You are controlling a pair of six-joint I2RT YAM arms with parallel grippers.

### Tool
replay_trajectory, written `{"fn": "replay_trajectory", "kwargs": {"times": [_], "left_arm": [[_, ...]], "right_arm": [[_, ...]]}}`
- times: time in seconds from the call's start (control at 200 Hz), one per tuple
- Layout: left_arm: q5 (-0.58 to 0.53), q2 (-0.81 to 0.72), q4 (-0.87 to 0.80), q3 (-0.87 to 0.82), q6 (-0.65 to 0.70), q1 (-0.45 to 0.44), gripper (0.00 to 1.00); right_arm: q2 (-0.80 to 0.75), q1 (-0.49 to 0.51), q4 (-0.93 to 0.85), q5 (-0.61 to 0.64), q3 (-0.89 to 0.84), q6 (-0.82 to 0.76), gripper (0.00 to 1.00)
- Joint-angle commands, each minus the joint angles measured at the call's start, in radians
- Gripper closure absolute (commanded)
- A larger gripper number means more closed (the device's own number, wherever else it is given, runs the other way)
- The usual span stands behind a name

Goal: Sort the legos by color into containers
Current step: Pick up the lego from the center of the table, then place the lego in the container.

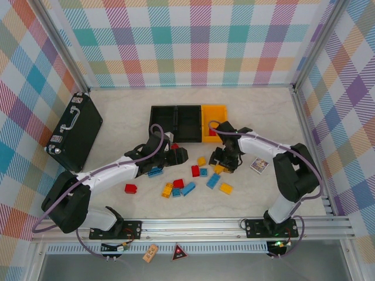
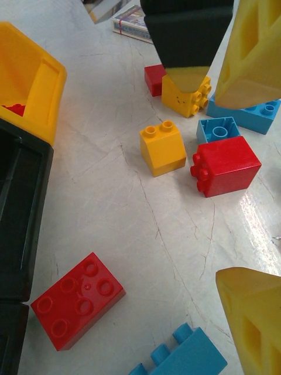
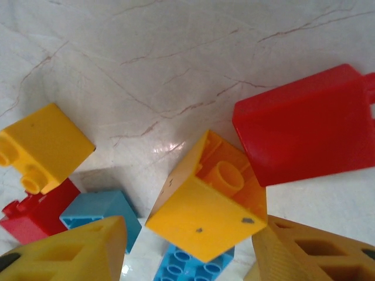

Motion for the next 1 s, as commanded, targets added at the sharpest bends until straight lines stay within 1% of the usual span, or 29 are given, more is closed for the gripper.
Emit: {"fn": "replay_trajectory", "kwargs": {"times": [0.0,0.095,0.24,0.345,0.405,0.545,0.68,0.84,0.995], "left_arm": [[0.01,0.002,-0.02,0.017,0.018,-0.02,0.28],[0.009,0.001,-0.02,0.017,0.015,-0.021,0.28],[0.005,0.0,-0.019,0.014,0.011,-0.023,0.28],[-0.002,-0.006,-0.019,0.011,0.006,-0.022,0.28],[-0.008,-0.009,-0.016,0.01,0.003,-0.021,0.28],[-0.051,-0.027,-0.014,-0.001,-0.025,-0.021,0.28],[-0.106,-0.066,-0.001,-0.034,-0.063,-0.022,0.28],[-0.136,-0.097,-0.029,-0.048,-0.082,-0.02,0.28],[-0.169,-0.129,-0.074,-0.059,-0.096,-0.019,0.28]], "right_arm": [[0.04,0.006,0.006,0.003,0.034,0.03,0.43],[0.07,0.006,-0.001,0.025,0.058,0.032,0.46],[0.093,0.01,-0.019,0.065,0.087,0.015,0.6],[0.093,0.015,-0.041,0.089,0.116,-0.012,0.68],[0.086,0.02,-0.06,0.106,0.14,-0.033,0.71],[0.074,0.026,-0.09,0.124,0.224,-0.08,0.72],[0.106,0.027,-0.115,0.127,0.343,-0.127,0.72],[0.192,0.032,-0.136,0.115,0.506,-0.177,0.72],[0.31,0.044,-0.178,0.114,0.692,-0.219,0.71]]}}
